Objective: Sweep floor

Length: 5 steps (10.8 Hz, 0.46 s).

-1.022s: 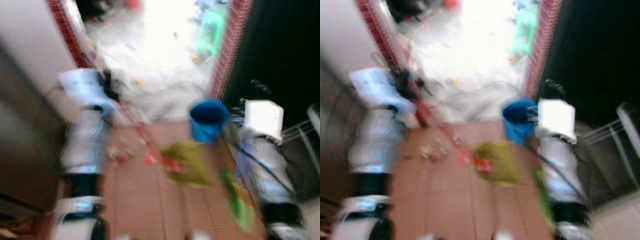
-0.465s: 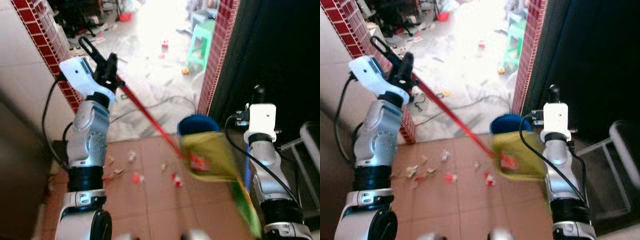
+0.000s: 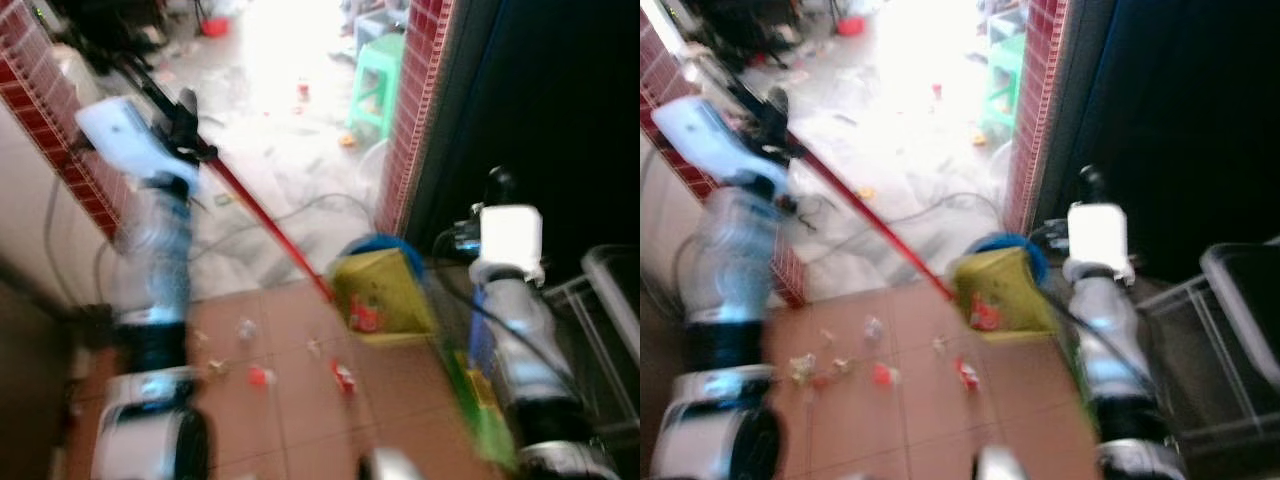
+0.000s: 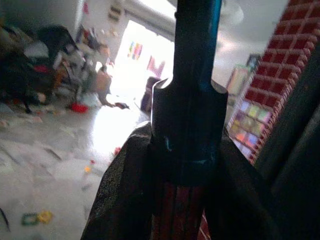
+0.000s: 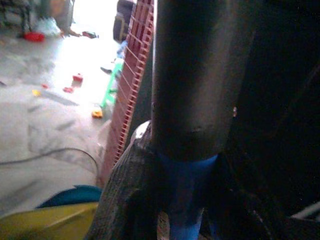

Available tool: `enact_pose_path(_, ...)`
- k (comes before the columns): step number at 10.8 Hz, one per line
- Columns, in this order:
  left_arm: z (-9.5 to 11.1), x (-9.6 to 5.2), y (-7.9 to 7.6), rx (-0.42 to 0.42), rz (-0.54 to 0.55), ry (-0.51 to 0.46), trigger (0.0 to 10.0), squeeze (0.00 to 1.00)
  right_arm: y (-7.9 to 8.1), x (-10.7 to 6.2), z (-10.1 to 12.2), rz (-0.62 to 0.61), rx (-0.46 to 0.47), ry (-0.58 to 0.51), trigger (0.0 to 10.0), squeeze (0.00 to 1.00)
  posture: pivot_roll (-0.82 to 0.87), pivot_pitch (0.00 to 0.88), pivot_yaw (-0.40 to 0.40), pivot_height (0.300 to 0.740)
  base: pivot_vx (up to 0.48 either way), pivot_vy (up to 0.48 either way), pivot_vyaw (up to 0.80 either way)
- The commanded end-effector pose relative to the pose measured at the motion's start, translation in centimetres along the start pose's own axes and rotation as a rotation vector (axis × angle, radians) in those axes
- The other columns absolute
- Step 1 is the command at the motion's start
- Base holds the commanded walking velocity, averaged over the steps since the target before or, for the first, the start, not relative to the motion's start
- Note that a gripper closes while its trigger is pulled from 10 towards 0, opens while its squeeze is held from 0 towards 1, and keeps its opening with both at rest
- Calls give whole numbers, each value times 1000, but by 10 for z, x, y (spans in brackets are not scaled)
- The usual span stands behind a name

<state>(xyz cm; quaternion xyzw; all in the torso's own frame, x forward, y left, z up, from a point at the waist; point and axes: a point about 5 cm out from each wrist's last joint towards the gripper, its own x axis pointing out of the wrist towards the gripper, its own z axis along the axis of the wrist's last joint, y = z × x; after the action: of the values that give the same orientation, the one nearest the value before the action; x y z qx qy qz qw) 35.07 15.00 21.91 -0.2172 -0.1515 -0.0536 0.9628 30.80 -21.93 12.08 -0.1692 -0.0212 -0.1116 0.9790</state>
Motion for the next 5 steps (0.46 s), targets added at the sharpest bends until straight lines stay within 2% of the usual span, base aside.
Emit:
enact_pose_path(1,24,6,1,-3,8,-110,10000,0,5,4,15,12,-5,-61,10000,0,-95,0,26,740,446,0,0)
enact_pose_path(2,24,6,0,45,6,-117,10000,0,6,4,15,15,-2,-60,10000,0,-95,0,26,740,480,0,0)
enact_pose_path(5,22,6,-8,112,-13,-130,10000,0,8,3,14,24,3,-59,10000,0,-93,0,25,740,480,0,0)
